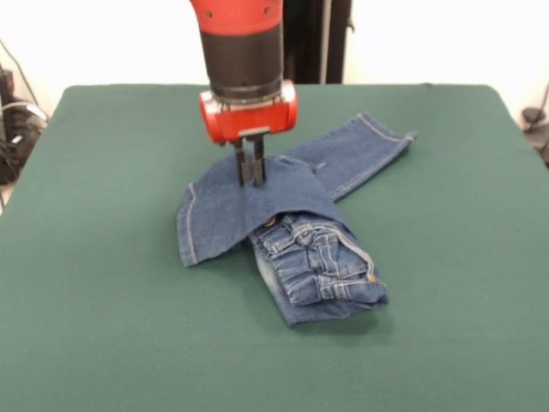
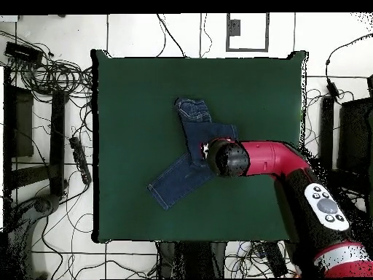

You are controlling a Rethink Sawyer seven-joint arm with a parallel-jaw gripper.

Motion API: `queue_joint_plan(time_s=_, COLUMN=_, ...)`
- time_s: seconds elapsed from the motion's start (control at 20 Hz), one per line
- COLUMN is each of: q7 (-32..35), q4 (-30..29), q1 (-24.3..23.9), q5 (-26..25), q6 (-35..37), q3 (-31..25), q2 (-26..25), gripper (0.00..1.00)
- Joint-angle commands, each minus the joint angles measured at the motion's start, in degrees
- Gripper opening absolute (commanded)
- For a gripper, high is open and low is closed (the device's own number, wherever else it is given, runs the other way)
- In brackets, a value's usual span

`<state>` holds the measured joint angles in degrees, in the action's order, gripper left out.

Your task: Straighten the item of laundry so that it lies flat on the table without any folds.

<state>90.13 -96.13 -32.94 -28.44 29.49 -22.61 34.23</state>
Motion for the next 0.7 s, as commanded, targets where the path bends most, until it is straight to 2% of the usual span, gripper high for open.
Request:
queue_joint_plan(time_s=0.05, q7=0.6, q4=-7.3, q1=1.8, q5=2.6, q6=4.9, q3=-5.2, q2=5.4, gripper=0.0)
queue_joint_plan(time_s=0.3, q7=2.9, q4=-11.1, q1=3.7, q5=6.1, q6=8.7, q3=-3.6, q2=13.0, gripper=0.0)
queue_joint_plan(time_s=0.7, q7=5.0, q4=-13.8, q1=5.9, q5=9.2, q6=8.6, q3=-1.6, q2=16.0, gripper=0.0)
